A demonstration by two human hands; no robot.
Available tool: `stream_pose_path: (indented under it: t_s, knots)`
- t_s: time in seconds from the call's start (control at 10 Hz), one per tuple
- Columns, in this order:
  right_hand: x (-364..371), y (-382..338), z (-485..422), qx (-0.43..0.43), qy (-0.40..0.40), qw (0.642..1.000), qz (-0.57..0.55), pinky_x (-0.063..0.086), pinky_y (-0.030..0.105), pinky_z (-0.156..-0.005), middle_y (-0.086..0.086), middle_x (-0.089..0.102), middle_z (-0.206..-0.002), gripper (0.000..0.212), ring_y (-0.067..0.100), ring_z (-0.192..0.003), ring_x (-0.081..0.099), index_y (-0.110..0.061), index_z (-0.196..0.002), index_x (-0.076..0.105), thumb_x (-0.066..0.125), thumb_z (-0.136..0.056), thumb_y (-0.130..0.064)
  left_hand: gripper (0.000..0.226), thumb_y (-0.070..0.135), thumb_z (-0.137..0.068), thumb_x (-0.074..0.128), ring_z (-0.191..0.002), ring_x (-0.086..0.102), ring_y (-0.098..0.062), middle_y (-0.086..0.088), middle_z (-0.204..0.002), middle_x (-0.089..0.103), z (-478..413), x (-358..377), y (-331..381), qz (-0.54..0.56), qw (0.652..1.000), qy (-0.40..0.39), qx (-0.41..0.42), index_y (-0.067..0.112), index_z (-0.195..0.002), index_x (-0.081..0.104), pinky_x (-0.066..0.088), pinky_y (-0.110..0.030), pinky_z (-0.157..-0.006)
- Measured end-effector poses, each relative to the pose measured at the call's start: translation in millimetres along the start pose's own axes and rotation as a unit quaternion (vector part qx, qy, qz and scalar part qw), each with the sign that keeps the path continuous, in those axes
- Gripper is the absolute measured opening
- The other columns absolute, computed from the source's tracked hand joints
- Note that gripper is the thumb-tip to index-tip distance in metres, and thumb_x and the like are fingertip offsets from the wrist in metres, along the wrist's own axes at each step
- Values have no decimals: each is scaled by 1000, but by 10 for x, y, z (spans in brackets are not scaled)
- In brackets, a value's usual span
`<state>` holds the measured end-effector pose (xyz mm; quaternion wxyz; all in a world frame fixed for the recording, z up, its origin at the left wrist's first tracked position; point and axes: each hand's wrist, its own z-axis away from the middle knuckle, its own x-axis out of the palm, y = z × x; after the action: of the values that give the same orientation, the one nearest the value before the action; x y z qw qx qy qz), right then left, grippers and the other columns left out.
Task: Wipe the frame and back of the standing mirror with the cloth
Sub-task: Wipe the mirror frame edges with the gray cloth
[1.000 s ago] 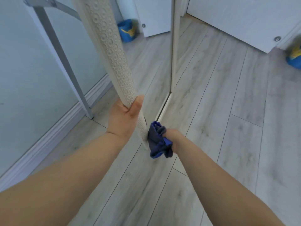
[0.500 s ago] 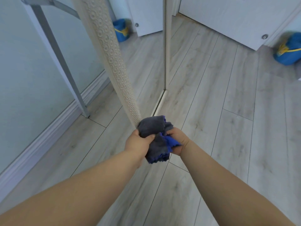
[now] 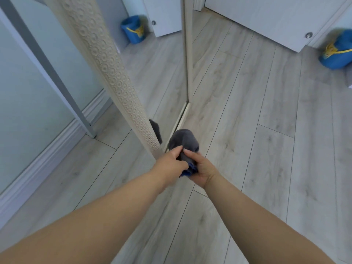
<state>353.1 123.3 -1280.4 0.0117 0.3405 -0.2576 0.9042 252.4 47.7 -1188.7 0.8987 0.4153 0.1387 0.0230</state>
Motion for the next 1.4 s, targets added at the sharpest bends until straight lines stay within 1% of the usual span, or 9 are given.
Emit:
stream_pose_path:
  t_s: [0.2,0.4,0.5,0.7,0.8,0.9,1.1,1.3,1.4]
  knots:
    - [218,-664,-743,-169,206,963,-30,57,32,-56,4,66,-94,41,20,-73,65,-19,-127,51,63,-89,-8,9,17,-87,67,-89,69,-26,-3,-89,71,41,-422,-233,-51,992,86,-74,16,-95,70,54,-35,-84]
    - [347,-1211,-1333,-202,246,939,133,58,32,-64,15,64,-122,60,24,-87,68,-14,-143,42,67,-89,-21,57,58,-64,78,-84,70,-14,1,-91,69,111,-792,-116,-83,972,206,-72,19,-98,55,55,-35,-71]
    - [464,-1251,-1462,-193,216,938,190,61,41,-72,8,63,-105,72,22,-79,68,-31,-152,26,64,-92,-17,88,69,-50,73,-101,68,-13,4,-110,70,132,-875,42,-20,977,212,32,19,-122,59,55,-37,-90]
    - [527,-836,-1468,-177,237,887,355,55,43,-96,14,67,-120,29,31,-109,66,-12,-125,56,54,-98,-21,17,37,-87,72,-88,63,2,14,-89,68,62,-827,15,-27,970,224,85,23,-93,65,48,-14,-71]
    - [413,-588,-1391,-170,247,866,399,59,35,-84,10,68,-109,27,30,-100,67,-11,-121,60,55,-96,-20,16,4,-93,62,-100,66,-15,4,-92,77,137,-731,323,-28,961,216,168,16,-98,72,44,3,-67]
    - [468,-372,-1141,-113,292,902,299,44,14,-34,2,62,-80,10,16,-68,60,-17,-94,63,55,-97,-22,32,-19,-96,42,-114,55,-44,-39,-121,57,-254,-787,473,-27,989,53,133,-25,-127,48,46,-17,-101]
    - [459,172,-790,-85,236,905,342,54,32,-71,6,67,-94,22,25,-86,64,-21,-114,58,51,-93,-23,28,29,-96,61,-104,68,-17,-4,-107,75,119,-805,113,-51,979,185,71,14,-116,72,52,-33,-95]
    - [763,3,-444,-6,257,916,307,52,35,-59,10,62,-81,5,27,-70,60,-13,-89,56,56,-90,-9,28,29,-93,64,-95,67,-32,-17,-96,71,105,-798,178,-36,978,197,64,2,-98,67,53,-37,-77]
    - [1058,-163,-224,-100,209,934,272,58,41,-55,24,67,-88,9,39,-73,67,-12,-91,59,57,-84,-9,20,25,-91,66,-91,66,-30,-15,-92,70,152,-839,196,-33,982,181,53,5,-94,66,50,-32,-72]
